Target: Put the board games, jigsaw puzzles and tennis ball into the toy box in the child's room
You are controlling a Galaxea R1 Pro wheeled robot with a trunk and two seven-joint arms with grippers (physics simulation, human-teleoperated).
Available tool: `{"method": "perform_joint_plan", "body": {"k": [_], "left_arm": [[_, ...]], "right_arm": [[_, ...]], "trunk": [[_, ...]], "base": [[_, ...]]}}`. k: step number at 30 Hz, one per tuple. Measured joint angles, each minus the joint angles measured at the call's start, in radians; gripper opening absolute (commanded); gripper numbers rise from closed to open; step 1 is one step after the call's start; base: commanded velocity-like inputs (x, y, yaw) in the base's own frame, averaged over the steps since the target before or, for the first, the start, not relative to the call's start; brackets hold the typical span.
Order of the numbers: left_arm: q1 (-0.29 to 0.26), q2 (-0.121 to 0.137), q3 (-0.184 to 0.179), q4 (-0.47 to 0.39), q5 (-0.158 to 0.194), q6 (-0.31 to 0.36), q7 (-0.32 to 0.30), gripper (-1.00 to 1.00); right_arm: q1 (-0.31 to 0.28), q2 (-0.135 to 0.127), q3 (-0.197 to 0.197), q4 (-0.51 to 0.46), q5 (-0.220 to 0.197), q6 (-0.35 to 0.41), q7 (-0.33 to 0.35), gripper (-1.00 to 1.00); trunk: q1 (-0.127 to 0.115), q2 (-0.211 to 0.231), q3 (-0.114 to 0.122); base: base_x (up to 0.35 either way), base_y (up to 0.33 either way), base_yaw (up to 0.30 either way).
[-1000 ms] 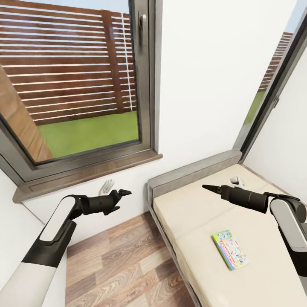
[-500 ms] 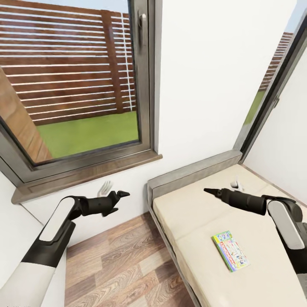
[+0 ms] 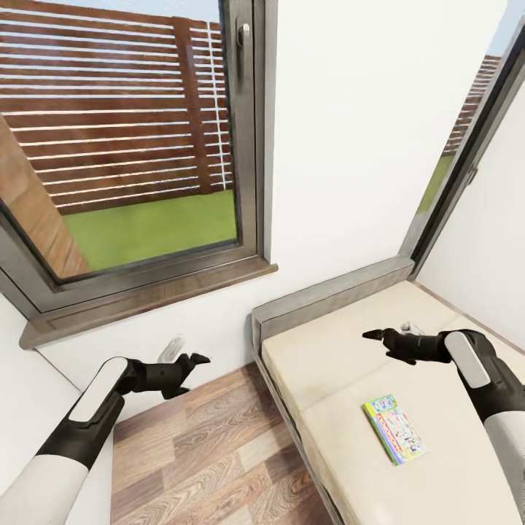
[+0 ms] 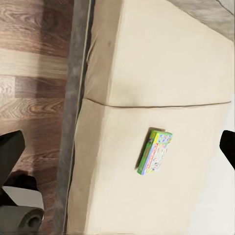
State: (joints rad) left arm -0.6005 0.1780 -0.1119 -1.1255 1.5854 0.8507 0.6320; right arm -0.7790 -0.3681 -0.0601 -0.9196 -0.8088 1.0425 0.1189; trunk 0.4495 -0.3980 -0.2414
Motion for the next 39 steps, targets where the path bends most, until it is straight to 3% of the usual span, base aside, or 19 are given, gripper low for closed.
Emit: {"method": "perform_joint_plan", "body": {"k": [6,7,8,12,13,14,15,16,18,20,21,27,34,39], "left_arm": [[0.074,0.005,0.009,0.024,0.001,-0.043,-0.021,1.00],[0.094,0.008,0.018,0.030,0.000,-0.058,-0.032,1.00],[0.157,0.023,0.079,0.052,-0.004,-0.123,-0.092,1.00],[0.197,0.032,0.103,0.056,-0.008,-0.149,-0.116,1.00],[0.207,0.037,0.107,0.057,-0.025,-0.157,-0.123,1.00],[0.228,0.046,0.111,0.061,-0.133,-0.176,-0.141,1.00],[0.234,0.048,0.113,0.062,-0.177,-0.180,-0.149,1.00],[0.234,0.048,0.113,0.062,-0.178,-0.180,-0.149,1.00],[0.241,0.047,0.120,0.064,-0.243,-0.184,-0.163,1.00],[0.244,0.046,0.126,0.064,-0.260,-0.184,-0.169,1.00],[0.249,0.044,0.150,0.062,-0.264,-0.183,-0.179,1.00],[0.255,0.049,0.166,0.057,-0.239,-0.181,-0.192,1.00],[0.257,0.045,0.167,0.054,-0.230,-0.180,-0.199,1.00],[0.257,0.042,0.145,0.054,-0.227,-0.180,-0.203,1.00]], "right_arm": [[-0.030,-0.001,0.000,0.072,0.017,0.000,-0.061,1.00],[-0.034,-0.002,0.000,0.082,0.020,0.000,-0.068,1.00],[-0.044,-0.006,-0.001,0.109,0.029,-0.005,-0.090,1.00],[-0.047,-0.010,-0.001,0.123,0.029,-0.019,-0.097,1.00],[-0.048,-0.012,-0.001,0.130,0.031,-0.026,-0.099,1.00],[-0.054,-0.020,-0.001,0.147,0.037,-0.043,-0.105,1.00],[-0.058,-0.023,-0.001,0.156,0.041,-0.048,-0.107,1.00],[-0.058,-0.023,-0.001,0.156,0.040,-0.048,-0.107,1.00],[-0.071,-0.027,-0.001,0.188,0.056,-0.058,-0.112,1.00],[-0.081,-0.029,-0.001,0.212,0.066,-0.063,-0.114,1.00],[-0.113,-0.028,-0.001,0.290,0.095,-0.077,-0.117,1.00],[-0.154,-0.025,0.001,0.379,0.121,-0.095,-0.117,1.00],[-0.165,-0.026,0.003,0.402,0.127,-0.095,-0.106,1.00],[-0.165,-0.033,0.005,0.406,0.122,-0.077,-0.064,1.00]], "trunk": [[0.000,0.000,0.000],[0.000,0.000,0.000],[0.000,0.000,0.000],[0.000,0.000,0.000],[0.000,0.000,0.000],[0.000,0.000,0.000],[0.000,0.000,0.000],[0.000,0.000,0.000],[0.000,0.000,0.000],[0.000,0.000,0.000],[0.004,-0.007,-0.003],[0.027,-0.049,-0.022],[0.054,-0.098,-0.044],[0.073,-0.133,-0.060]], "base": [[0.000,0.000,-0.022],[0.000,0.000,-0.008],[0.000,0.000,-0.008],[0.000,0.000,-0.005],[0.000,0.000,-0.002],[0.000,0.000,-0.002],[0.000,0.000,-0.002],[0.000,0.000,-0.001],[0.000,0.000,-0.001],[0.000,0.000,0.000],[0.000,0.000,0.000],[0.000,0.000,0.000],[0.000,0.000,0.000],[0.000,0.000,0.000]]}}
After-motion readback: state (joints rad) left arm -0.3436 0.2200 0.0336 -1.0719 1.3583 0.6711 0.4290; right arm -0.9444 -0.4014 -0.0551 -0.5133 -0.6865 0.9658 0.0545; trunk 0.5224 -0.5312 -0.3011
